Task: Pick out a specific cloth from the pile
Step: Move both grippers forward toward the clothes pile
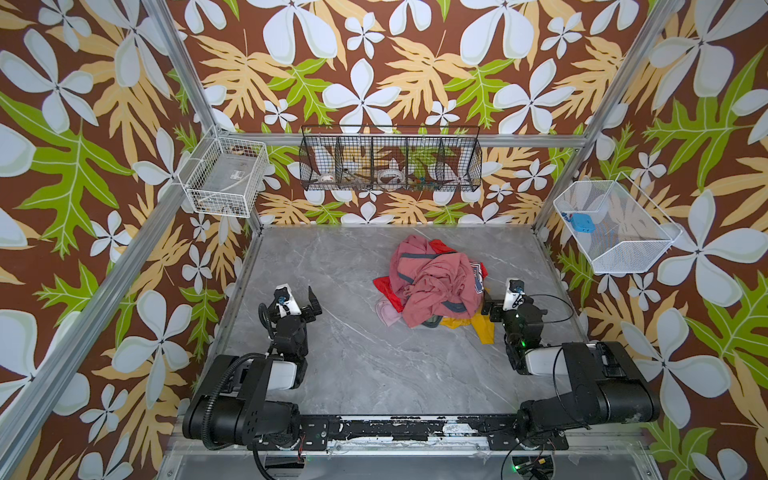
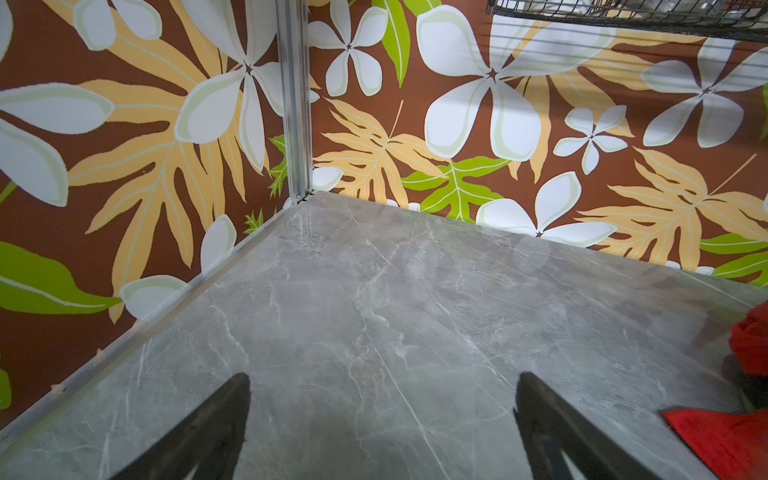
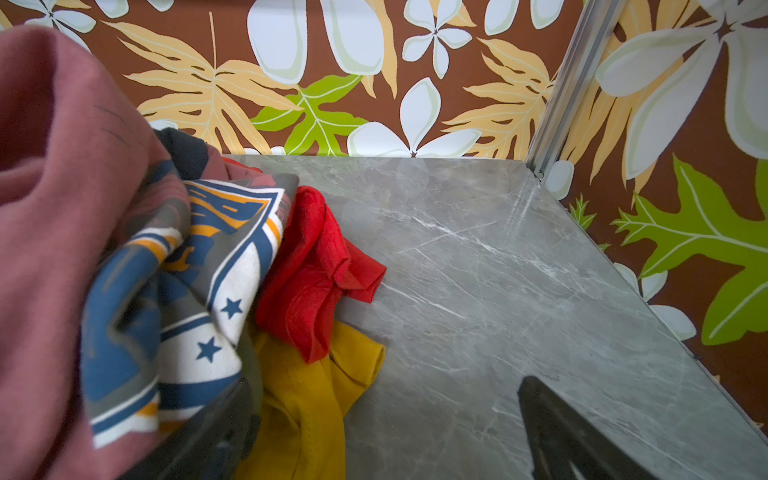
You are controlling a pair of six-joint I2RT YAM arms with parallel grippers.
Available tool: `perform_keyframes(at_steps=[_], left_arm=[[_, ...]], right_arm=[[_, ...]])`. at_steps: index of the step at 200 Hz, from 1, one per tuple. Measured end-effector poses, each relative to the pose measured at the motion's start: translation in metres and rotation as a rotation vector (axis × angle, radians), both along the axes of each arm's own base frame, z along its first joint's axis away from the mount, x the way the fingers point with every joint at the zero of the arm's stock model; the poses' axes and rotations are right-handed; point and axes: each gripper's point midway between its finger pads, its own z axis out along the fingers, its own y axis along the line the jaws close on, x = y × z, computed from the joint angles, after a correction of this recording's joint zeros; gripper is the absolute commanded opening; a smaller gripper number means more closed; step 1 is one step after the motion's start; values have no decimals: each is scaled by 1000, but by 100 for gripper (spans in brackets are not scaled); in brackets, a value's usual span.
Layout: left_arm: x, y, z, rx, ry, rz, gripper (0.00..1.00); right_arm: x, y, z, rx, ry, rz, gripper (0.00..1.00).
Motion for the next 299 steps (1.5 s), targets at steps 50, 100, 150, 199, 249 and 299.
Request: perform_keyframes(at_steps=[50, 100, 150, 199, 249, 299], left_arm=[[0, 0, 0, 0, 0, 0, 100], [0, 0, 1, 2, -2, -1, 100], [24, -2, 62, -41, -43, 6, 100], [23, -22, 73, -181, 34, -101, 100], [6, -66, 62, -298, 87, -246, 100], [1, -84, 42, -345, 147, -282, 100]], right_arm=[[0, 0, 0, 0, 0, 0, 100], [0, 0, 6, 0, -6, 0, 100], [17, -15, 66, 85, 9, -77, 99], [-32, -16, 62, 290, 94, -153, 100], [-67, 12, 62, 581, 120, -83, 92], [-107, 91, 20, 806, 297, 101, 84]])
